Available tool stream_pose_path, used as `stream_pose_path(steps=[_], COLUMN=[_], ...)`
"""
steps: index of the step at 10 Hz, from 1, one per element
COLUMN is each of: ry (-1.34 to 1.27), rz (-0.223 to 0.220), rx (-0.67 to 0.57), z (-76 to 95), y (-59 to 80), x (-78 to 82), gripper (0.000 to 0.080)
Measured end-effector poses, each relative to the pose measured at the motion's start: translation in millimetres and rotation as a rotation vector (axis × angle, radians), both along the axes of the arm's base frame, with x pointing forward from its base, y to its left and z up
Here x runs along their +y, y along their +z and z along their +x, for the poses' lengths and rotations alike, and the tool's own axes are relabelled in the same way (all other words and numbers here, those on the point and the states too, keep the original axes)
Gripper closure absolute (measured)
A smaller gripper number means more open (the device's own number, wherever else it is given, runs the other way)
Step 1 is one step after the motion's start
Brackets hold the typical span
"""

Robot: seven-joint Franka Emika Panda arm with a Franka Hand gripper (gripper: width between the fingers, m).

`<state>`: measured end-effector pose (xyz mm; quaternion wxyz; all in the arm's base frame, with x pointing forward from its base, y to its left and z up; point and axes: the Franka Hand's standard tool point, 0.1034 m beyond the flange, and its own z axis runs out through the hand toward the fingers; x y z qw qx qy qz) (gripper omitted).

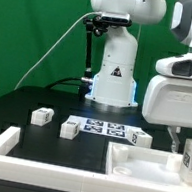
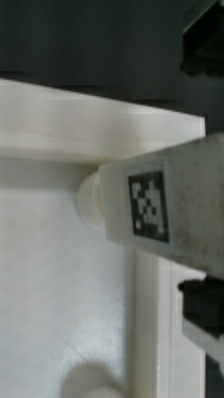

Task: Assemble one leg

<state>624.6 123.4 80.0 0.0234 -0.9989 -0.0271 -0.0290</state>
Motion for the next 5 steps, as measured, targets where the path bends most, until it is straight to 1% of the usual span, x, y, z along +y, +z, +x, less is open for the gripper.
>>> stream_pose_path(steps=[1, 2, 3, 5], ry=[0.0, 0.0, -0.002, -0.071], rz=[0.0, -0.002, -0.003, 0.001], rx=[0.0, -0.001, 0.0, -0.004], z=[0.0, 0.4, 0.3, 0.2], y=[0.0, 0.2, -0.3, -0.5], x=[-0.2, -1.6, -2.7, -2.4], gripper=[0.0412, 0.0412, 0.0507, 0.0507])
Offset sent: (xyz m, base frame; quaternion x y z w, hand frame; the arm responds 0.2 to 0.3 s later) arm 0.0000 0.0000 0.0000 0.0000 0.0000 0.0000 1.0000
